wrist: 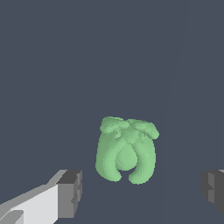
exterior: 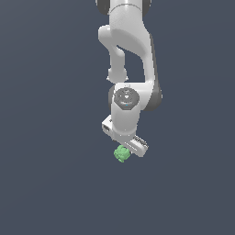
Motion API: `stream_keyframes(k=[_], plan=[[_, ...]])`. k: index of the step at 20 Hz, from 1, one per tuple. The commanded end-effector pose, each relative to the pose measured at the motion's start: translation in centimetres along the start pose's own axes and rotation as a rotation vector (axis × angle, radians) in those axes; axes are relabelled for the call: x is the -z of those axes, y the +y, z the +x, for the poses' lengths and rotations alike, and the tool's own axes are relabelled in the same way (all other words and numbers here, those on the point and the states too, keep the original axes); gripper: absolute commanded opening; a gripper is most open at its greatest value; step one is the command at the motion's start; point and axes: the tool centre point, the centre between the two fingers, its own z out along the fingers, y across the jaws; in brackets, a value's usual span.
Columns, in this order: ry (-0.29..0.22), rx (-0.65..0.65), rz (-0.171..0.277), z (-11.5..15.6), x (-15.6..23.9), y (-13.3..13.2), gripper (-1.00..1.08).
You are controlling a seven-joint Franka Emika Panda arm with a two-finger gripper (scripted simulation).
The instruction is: Pick up the object and move it to a goal position.
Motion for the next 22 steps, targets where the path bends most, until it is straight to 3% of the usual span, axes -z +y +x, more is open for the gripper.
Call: stream_keyframes(k=[1, 15, 22], plan=[[-0.001, -0.044, -0.002, 0.2, -0.6, -0.2, 1.00], [-0.003, -0.111, -0.006, 0.6, -2.0, -0.4, 1.00], [-0.002, -0.114, -0.006, 0.5, -5.3, -0.3, 1.00]])
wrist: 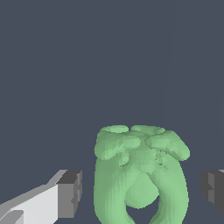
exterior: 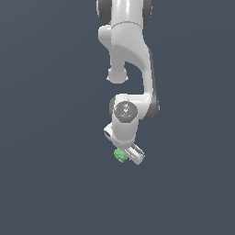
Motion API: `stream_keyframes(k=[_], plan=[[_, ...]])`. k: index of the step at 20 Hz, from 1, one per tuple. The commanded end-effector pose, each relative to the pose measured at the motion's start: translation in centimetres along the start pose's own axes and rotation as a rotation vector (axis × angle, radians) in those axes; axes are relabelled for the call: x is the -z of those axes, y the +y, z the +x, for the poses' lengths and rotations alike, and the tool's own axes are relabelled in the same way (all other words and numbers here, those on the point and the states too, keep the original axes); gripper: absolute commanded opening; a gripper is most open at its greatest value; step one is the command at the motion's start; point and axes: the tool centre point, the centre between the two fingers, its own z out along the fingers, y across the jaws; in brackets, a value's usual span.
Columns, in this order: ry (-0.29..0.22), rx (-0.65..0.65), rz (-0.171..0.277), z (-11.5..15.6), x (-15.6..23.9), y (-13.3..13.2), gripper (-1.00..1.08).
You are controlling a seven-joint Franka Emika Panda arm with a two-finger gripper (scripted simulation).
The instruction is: Pick up the object and move it to a goal position.
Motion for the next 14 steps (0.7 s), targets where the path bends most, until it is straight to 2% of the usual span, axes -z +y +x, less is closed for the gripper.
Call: stream_keyframes(k=[1, 8, 9, 14], plan=[[0.000, -0.001, -0.001, -0.04, -1.34, 0.06, 1.00], [0.000, -0.002, -0.001, 0.05, -2.23, -0.05, 1.00], [0.000, -0.002, -0.001, 0.05, -2.23, -0.05, -1.00], [0.000, -0.002, -0.001, 0.05, -2.23, -0.05, -1.00]])
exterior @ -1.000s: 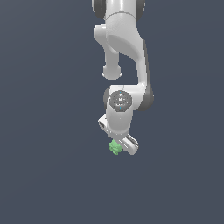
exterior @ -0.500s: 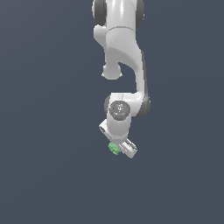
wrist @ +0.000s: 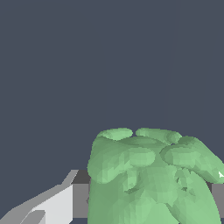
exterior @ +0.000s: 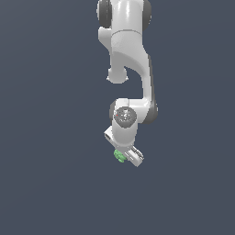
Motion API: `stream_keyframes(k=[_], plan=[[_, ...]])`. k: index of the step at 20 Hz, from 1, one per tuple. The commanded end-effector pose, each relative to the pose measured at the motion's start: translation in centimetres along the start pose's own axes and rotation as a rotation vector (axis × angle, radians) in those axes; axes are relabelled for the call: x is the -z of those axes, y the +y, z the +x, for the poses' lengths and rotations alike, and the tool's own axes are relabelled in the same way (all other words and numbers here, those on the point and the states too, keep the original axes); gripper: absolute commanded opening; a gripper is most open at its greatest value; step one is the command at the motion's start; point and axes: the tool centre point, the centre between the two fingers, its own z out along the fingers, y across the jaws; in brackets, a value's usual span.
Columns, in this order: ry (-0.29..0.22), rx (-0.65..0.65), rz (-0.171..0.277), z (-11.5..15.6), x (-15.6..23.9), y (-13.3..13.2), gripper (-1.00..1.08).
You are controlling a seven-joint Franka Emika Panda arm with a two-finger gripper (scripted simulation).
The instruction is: Pick up the object and move it to a goal position.
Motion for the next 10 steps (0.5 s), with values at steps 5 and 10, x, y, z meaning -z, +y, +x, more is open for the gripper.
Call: stream_keyframes(k=[5, 10], plan=[[0.000, 0.000, 0.000, 0.01, 0.02, 0.00, -1.00], [0.000, 0.000, 0.000, -0.35, 0.66, -0.18, -1.00]])
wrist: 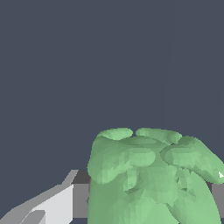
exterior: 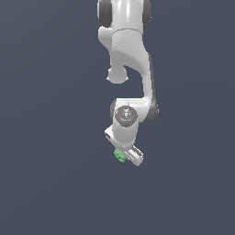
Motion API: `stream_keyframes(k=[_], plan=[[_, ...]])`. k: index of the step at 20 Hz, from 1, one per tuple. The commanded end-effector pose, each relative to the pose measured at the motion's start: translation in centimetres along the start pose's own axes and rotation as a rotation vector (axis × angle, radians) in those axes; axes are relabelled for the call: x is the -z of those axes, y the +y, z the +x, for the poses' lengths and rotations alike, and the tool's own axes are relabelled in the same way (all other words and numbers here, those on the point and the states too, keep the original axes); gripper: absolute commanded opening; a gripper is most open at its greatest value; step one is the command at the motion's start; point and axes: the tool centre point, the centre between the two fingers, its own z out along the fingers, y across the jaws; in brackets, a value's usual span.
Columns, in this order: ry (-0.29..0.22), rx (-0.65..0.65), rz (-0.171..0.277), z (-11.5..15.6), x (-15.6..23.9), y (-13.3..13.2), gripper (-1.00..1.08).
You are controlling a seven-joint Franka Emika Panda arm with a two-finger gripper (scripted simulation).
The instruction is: Pick up the object and move it to a goal position.
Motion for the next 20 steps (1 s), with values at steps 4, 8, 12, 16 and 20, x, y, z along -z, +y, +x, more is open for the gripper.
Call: stream_keyframes(k=[4, 8, 12, 16, 20], plan=[[0.001, 0.001, 0.001, -1.0, 1.8, -0.5, -1.00], [0.001, 0.001, 0.001, -2.3, 4.3, -1.2, -1.00], [0.001, 0.001, 0.001, -4.2, 7.8, -2.2, -1.00], [0.000, 0.000, 0.001, -6.5, 11.9, -3.3, -1.00], [0.001, 0.000, 0.001, -8.7, 16.2, -4.5, -1.00]])
